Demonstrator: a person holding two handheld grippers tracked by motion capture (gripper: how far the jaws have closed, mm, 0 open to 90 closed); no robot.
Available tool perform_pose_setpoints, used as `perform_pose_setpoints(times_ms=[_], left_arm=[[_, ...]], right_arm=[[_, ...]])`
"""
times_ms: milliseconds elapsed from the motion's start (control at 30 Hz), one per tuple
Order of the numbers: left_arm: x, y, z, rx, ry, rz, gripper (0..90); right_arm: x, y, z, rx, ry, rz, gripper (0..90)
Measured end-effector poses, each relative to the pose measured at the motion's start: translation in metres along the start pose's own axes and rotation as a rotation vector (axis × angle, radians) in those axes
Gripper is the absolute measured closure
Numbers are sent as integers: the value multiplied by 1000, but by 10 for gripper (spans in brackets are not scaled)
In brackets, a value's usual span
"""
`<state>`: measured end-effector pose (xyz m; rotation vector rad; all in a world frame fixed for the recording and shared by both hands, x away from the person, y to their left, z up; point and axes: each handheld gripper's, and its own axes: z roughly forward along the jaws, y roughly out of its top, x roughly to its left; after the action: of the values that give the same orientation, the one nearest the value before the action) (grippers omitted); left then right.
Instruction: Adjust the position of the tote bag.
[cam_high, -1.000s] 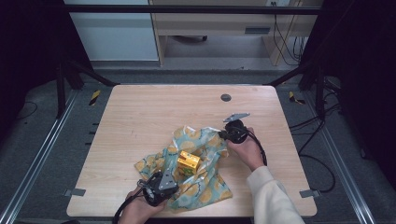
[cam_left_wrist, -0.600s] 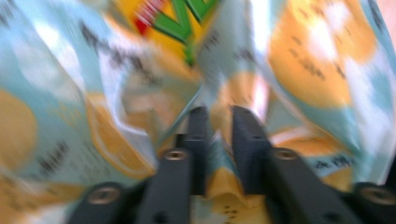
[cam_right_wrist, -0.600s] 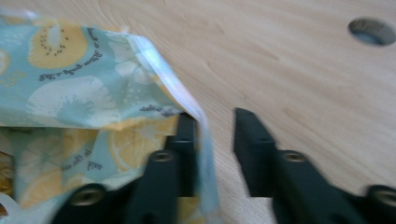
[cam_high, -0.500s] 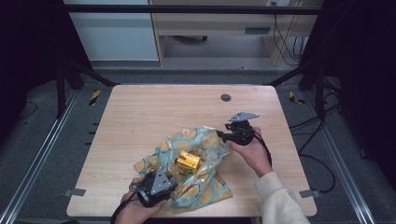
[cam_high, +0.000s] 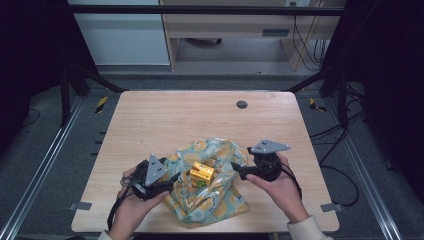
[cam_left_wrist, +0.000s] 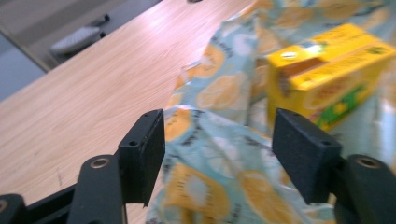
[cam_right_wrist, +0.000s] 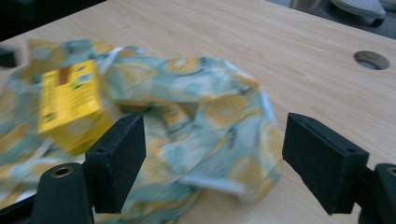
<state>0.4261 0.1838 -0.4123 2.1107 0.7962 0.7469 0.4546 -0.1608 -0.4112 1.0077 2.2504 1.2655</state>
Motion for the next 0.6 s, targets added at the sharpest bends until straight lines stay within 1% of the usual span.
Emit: perform_pose_setpoints(times_ms=[33, 100, 133, 167, 200, 233, 267, 300, 333, 367, 400, 433, 467, 500, 533, 567, 600], left_arm=[[3, -1, 2, 0, 10, -5, 321], [9, -5, 7, 1, 33, -17, 304], [10, -8, 10, 5, 37, -25, 298], [12, -11, 13, 14, 29, -32, 290], [12, -13, 16, 13, 16, -49, 275], [13, -16, 18, 18, 8, -60, 270], [13, -19, 20, 28, 1, -61, 264], [12, -23, 22, 57, -10, -48, 248], [11, -25, 24, 74, -17, -42, 224], [10, -28, 27, 90, -27, -39, 213], [9, -31, 31, 117, -36, -29, 194], [9, -34, 35, 142, -44, -22, 185], [8, -37, 40, 160, -54, -25, 184], [8, -40, 45, 176, -62, -35, 171], [8, -42, 48, 196, -66, -33, 166], [7, -43, 50, 208, -72, -38, 171], [7, -44, 51, 213, -78, -34, 197]], right_arm=[[6, -8, -4, -5, 19, -1, 219], [7, -11, -5, -6, 26, 4, 219], [7, -14, -5, -5, 30, 0, 218], [8, -16, -4, -11, 33, 1, 218], [8, -18, -2, -10, 40, 6, 207], [8, -18, 2, -4, 49, 8, 196], [8, -19, 6, 6, 61, 17, 195], [11, -20, 10, 12, 80, 31, 194], [16, -21, 12, 17, 92, 23, 196], [20, -21, 13, 20, 94, 3, 201], [26, -23, 14, 35, 97, -28, 199], [30, -25, 16, 52, 98, -47, 197], [34, -28, 18, 66, 98, -54, 198], [36, -32, 22, 85, 108, -52, 199], [38, -35, 26, 112, 115, -53, 216], [39, -38, 30, 129, 112, -64, 255], [40, -40, 32, 138, 114, -69, 291]])
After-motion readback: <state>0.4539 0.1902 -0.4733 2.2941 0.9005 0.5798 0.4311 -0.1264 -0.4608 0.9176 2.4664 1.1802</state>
